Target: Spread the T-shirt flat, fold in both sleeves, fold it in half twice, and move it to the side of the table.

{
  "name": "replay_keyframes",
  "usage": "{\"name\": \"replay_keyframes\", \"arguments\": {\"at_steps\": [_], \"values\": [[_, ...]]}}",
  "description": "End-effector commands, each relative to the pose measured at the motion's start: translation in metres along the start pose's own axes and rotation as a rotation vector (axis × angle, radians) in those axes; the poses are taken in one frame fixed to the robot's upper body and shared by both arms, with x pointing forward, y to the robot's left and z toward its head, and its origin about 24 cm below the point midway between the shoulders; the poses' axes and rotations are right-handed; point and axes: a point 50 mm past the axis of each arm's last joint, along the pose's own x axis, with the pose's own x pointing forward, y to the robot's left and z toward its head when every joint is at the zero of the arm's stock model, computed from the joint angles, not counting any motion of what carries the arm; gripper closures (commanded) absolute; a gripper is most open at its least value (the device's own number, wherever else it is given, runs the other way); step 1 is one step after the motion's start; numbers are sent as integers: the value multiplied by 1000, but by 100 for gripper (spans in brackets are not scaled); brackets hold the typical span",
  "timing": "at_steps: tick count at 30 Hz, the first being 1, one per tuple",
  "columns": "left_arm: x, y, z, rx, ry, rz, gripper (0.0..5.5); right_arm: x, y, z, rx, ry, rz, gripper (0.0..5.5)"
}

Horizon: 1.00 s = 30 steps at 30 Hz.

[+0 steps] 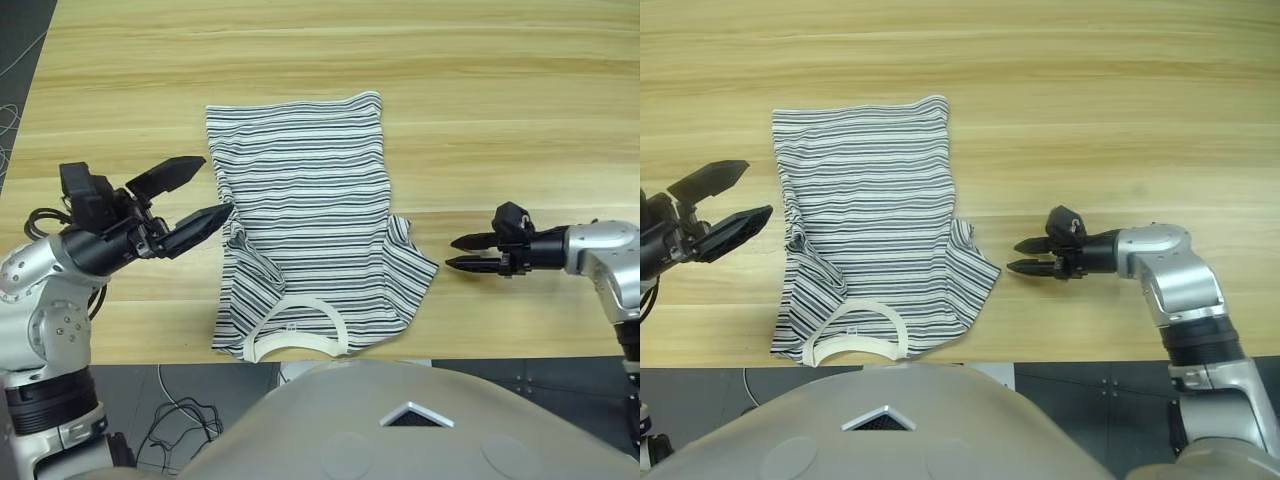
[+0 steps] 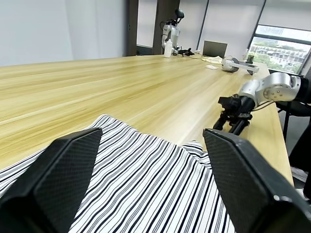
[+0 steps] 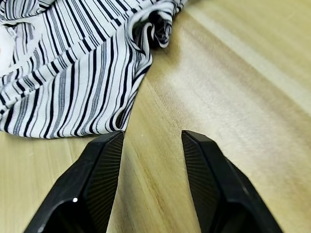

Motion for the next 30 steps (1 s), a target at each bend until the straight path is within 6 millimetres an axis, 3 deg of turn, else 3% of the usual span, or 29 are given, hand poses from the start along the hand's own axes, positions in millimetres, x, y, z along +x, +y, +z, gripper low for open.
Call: {"name": "replay_keyframes", "arguments": {"at_steps": [1,9,23,30], "values": [[2,-3,-1,15,15,8,161,11,3,-9,56,25,6,329],[4,-6,-5,-5,19,0,161,15,12,-11,171,5,75,329],[8,-11,-15,-12,49,-2,161,20,14,-19,177,51,57,329],[9,-11,-15,-14,51,-5,161,22,21,-19,179,54,96,440]]}}
